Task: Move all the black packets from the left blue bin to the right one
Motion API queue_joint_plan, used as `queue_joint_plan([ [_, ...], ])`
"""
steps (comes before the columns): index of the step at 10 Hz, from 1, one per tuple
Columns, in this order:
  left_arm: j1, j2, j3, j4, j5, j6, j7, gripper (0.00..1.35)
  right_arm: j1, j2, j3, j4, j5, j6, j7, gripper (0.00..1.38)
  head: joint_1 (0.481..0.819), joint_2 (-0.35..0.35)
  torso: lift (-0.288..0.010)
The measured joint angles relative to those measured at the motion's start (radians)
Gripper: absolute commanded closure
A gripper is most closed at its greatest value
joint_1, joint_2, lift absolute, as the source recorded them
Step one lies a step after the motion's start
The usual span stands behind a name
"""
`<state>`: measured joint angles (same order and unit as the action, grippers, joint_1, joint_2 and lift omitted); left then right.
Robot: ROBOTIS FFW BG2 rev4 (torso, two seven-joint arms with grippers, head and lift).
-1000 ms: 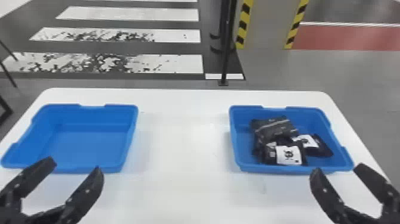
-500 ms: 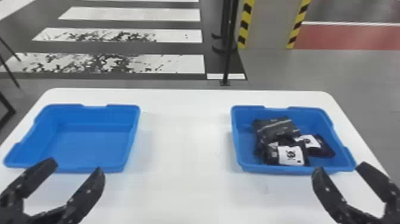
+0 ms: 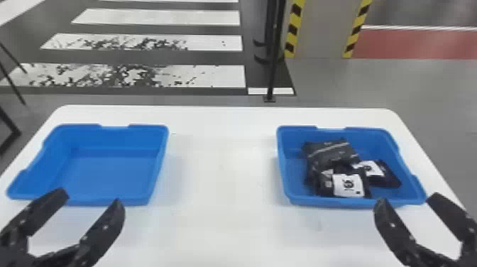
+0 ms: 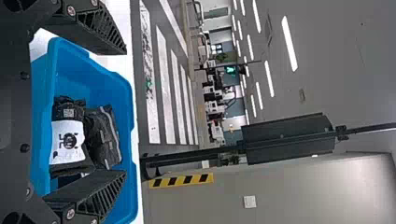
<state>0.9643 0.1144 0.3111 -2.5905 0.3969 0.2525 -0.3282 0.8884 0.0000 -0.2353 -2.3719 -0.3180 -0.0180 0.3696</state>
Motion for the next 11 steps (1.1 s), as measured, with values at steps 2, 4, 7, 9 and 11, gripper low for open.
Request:
queue_joint_plan([
  [2,0.0,0.0,0.0,0.0,0.0,-0.002,0.0,0.15,0.0,0.0,0.0,0.002,-0.004,-0.002,0.0,0.12,0.695,-0.019,-0.185],
  [4,0.0,-0.001,0.0,0.0,0.0,-0.002,0.0,0.15,0.0,0.0,0.0,0.002,-0.006,-0.006,0.0,0.12,0.695,-0.02,-0.185],
  [7,0.0,-0.001,0.001,0.0,0.001,-0.002,0.0,0.15,0.0,0.0,0.0,0.002,-0.011,-0.009,0.0,0.12,0.695,-0.019,-0.185],
  [9,0.0,-0.002,0.002,0.0,0.002,-0.002,0.0,0.15,0.0,0.0,0.0,0.004,-0.013,-0.011,0.0,0.12,0.695,-0.019,-0.185],
  [11,0.0,-0.002,0.001,0.0,0.002,-0.002,0.0,0.15,0.0,0.0,0.0,0.005,-0.014,-0.012,0.0,0.12,0.695,-0.02,-0.185],
])
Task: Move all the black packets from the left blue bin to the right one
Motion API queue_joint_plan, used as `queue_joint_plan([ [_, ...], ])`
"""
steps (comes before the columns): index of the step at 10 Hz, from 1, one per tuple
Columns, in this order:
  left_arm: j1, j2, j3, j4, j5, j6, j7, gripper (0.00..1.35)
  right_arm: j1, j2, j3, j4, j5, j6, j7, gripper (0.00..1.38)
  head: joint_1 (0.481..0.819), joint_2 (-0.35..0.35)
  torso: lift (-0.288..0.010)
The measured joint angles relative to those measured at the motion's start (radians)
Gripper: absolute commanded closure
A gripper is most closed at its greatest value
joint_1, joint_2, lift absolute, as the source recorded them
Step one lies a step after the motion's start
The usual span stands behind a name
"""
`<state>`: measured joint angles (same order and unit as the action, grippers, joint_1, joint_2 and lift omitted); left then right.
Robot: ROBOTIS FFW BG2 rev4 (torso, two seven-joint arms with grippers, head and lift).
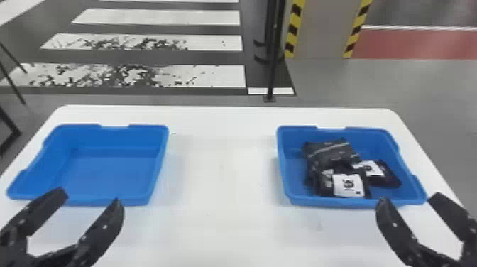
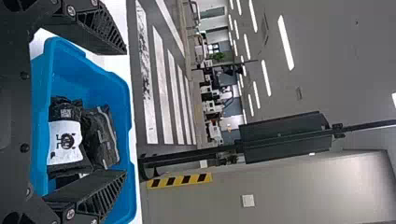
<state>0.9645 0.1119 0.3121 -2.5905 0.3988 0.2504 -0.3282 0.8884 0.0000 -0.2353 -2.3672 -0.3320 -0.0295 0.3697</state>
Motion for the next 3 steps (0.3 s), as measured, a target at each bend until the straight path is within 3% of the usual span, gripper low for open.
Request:
queue_joint_plan([
  [3,0.0,0.0,-0.001,0.0,0.0,0.002,0.0,0.15,0.0,0.0,0.0,0.0,-0.003,0.0,0.0,0.12,0.695,-0.02,-0.185],
])
